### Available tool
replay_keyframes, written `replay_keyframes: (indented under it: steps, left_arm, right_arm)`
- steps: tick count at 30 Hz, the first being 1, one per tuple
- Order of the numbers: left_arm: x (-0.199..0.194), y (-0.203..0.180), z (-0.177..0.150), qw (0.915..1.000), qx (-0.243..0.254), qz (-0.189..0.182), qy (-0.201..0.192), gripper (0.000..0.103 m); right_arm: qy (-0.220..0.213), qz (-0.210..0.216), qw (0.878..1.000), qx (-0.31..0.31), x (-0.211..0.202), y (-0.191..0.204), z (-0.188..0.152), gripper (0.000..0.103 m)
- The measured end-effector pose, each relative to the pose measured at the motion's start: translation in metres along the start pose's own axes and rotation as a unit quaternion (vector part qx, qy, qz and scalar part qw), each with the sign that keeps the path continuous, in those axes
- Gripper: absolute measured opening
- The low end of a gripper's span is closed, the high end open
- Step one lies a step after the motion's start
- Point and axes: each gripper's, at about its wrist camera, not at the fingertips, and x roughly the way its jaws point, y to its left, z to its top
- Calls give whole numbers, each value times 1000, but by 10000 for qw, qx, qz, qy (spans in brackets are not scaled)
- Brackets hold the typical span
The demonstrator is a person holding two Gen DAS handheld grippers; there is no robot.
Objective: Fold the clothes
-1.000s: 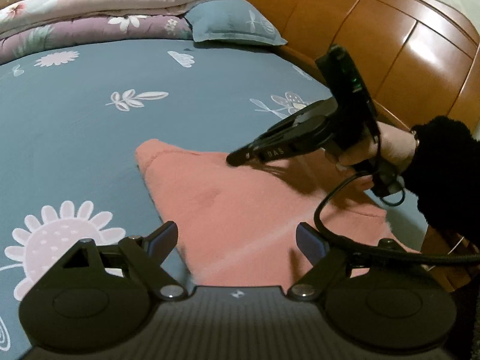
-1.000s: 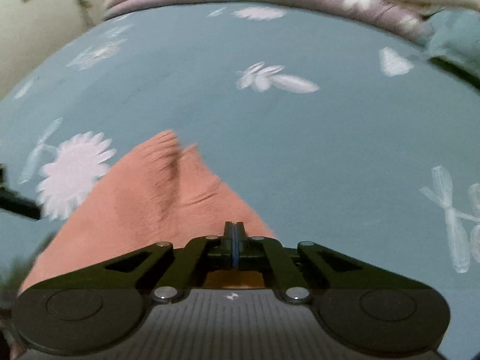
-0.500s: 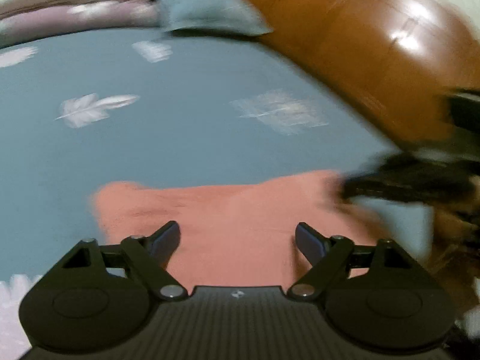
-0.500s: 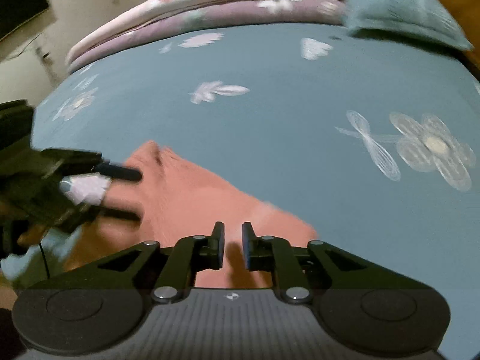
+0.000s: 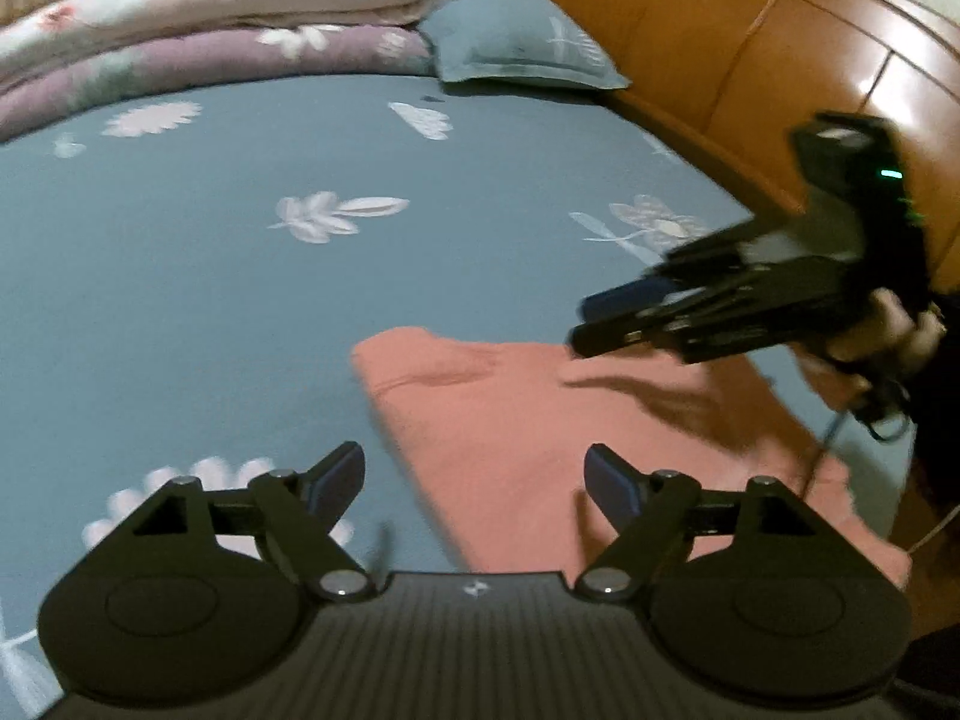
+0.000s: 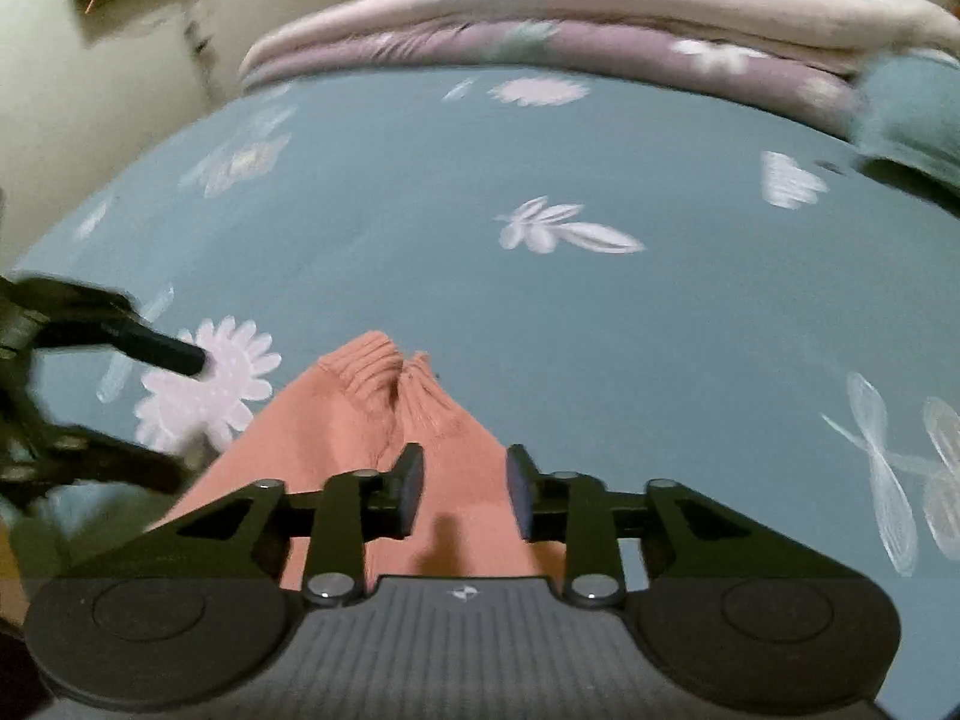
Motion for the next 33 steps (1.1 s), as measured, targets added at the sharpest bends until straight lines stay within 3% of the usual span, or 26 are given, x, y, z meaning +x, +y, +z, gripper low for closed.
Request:
replay_keyframes:
  steps: [2, 4, 5, 6, 9, 12, 14, 17, 19, 21, 25, 29, 30, 33]
  left_arm:
    - [-8, 7, -5, 9999, -139, 40, 10, 80]
    - [-12, 15, -9, 9997, -219, 52, 24, 81]
    - [-14, 17, -11, 9997, -241, 60, 37, 81]
    - [-15, 20, -13, 9996, -262, 68, 49, 81]
    - [-15, 25, -15, 9996, -277, 42, 73, 81]
    - [-13, 24, -11, 9998, -199, -35, 42, 81]
    - [-11, 18, -7, 9999, -88, -129, 26, 81]
    - [-8, 8, -1, 9996, 93, -280, 5, 81]
    - [-5, 1, 4, 9990, 214, -380, -9, 81]
    - [-1, -5, 7, 9983, 269, -513, 32, 81]
    - [12, -25, 14, 9953, 398, -873, 134, 81]
    - [27, -54, 10, 9893, 457, -1349, 322, 81]
    - [31, -60, 6, 9889, 425, -1371, 390, 81]
    - [37, -69, -5, 9930, 474, -961, 505, 81]
  right_arm:
    - [168, 103, 9996, -186, 22, 3, 8, 48]
    - [257, 200, 9991, -281, 35, 6, 8, 46]
    - [273, 267, 9988, -299, 37, 8, 7, 39]
    - [220, 281, 9988, -331, 37, 12, 6, 21]
    - [-46, -187, 9994, -305, 34, 18, 8, 15]
    - [-288, -666, 9972, 195, 27, 8, 14, 12]
    - [-381, -750, 9955, 440, 10, 3, 13, 14]
    - [-513, -514, 9959, 547, -35, 6, 2, 19]
    - [-459, -619, 9958, 487, -67, 12, -17, 38]
    - [-366, -614, 9956, 606, -94, 15, -45, 44]
    - [-168, -529, 9942, 924, -114, 20, -100, 46]
    - [-149, -654, 9903, 1216, -102, 16, -135, 49]
    - [-207, -683, 9896, 1247, -103, 14, -140, 49]
    - [-334, -831, 9873, 1309, -115, 12, -148, 49]
